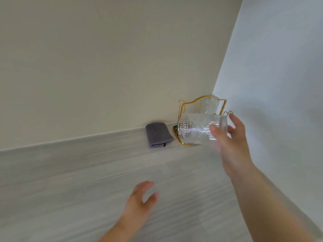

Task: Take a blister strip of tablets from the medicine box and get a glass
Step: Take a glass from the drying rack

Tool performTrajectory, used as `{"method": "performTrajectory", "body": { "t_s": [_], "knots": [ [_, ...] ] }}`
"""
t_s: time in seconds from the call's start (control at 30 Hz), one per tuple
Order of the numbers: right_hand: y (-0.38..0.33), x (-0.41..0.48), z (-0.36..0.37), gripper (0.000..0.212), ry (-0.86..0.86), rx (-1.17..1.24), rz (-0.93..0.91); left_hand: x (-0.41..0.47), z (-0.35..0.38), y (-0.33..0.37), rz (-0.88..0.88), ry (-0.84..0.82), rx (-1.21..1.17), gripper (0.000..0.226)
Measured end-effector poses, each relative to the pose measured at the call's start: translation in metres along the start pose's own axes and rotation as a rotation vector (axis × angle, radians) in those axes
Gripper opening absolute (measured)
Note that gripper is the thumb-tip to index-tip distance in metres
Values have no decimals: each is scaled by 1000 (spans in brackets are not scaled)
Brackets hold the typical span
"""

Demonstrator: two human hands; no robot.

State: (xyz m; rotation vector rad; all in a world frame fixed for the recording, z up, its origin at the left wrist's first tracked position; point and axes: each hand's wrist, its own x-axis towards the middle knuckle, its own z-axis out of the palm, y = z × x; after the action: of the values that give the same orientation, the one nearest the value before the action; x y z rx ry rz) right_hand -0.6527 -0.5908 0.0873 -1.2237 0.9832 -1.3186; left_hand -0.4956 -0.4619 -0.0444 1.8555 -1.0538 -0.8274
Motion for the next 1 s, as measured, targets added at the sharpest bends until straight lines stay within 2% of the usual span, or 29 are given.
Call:
{"method": "performTrajectory", "body": {
  "t_s": [0.07, 0.2, 0.3, 0.43, 0.53, 0.67, 0.8, 1.0],
  "knots": [
    [18, -44, 21, 63, -146, 89, 64, -21, -7, 16, -44, -62, -379, 20],
    [46, -106, 61, 66, -351, 125, 190, -41, -48, 15, -28, -118, -749, 29],
    [58, -129, 85, 67, -493, 145, 240, -53, -79, 0, -2, -50, -848, 31],
    [64, -156, 111, 58, -710, -77, 222, -71, -120, -17, 5, 28, -934, 37],
    [68, -174, 134, 62, -805, -227, 148, -80, -154, -25, 54, 77, -841, 44],
    [73, -189, 163, 69, -899, -347, 120, -83, -190, -37, 154, 64, -559, 46],
    [84, -196, 177, 67, -851, -505, 100, -79, -206, -53, 152, -39, -359, 57],
    [110, -209, 178, 73, -810, -580, 153, -73, -203, -77, 52, -117, -149, 71]
  ]
}}
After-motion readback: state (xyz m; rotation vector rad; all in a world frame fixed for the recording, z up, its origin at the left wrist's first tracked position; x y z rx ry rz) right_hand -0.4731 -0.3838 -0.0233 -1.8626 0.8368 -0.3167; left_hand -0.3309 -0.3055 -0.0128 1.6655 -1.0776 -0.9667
